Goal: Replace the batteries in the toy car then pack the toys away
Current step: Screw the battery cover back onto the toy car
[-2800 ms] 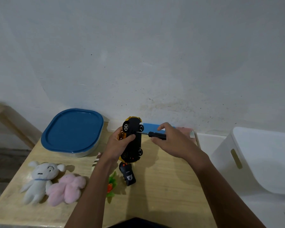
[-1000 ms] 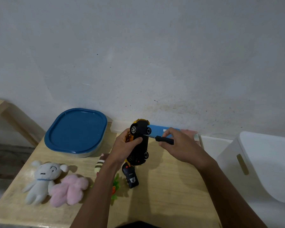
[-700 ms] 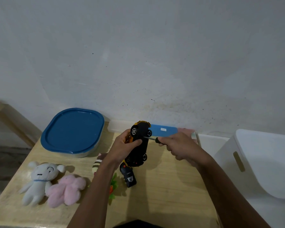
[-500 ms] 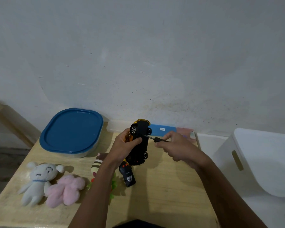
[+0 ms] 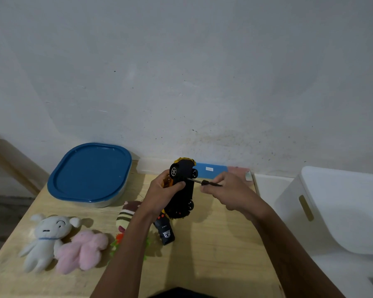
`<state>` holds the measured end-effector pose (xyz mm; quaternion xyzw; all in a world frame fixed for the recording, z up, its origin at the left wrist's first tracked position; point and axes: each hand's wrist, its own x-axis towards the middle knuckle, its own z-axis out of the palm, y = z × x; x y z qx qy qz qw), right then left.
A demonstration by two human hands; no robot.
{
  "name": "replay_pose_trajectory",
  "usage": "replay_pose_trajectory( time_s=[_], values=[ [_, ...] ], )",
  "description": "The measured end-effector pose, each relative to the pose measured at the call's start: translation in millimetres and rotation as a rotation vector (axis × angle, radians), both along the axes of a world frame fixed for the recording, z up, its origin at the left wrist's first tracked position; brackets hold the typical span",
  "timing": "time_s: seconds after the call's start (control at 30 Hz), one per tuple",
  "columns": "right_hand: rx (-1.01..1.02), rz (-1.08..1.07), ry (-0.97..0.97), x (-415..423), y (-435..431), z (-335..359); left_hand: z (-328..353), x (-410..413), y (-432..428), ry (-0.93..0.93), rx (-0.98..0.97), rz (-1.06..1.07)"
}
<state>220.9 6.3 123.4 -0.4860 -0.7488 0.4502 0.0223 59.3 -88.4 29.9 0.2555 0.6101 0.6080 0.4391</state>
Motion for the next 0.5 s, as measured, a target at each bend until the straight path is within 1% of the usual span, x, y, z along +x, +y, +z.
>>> replay_pose_trajectory(
  time_s=[0.13,0.2,0.27,0.4,0.5],
  values=[
    [0.14,-0.001,0.033,2.3,2.5,-1.7,0.5,1.2,0.6,-0.004,0.005,0.004],
    [0.197,0.016,-0.034,2.2,2.0,-3.0,1.1,1.9,0.5,-0.003,-0.001,-0.012],
    [0.192,0.044,-0.102,0.3,-0.5,-3.1,0.4,3.3,1.0,0.002,-0.004,-0.027],
    [0.093,0.063,-0.071,1.9,-3.6,1.0,-3.0,3.1,1.8,-0.008,-0.012,0.011],
    [0.151,0.082,-0.08,6.7,-0.6,-1.3,-4.5,3.4,2.1,-0.034,-0.006,0.016]
  ],
)
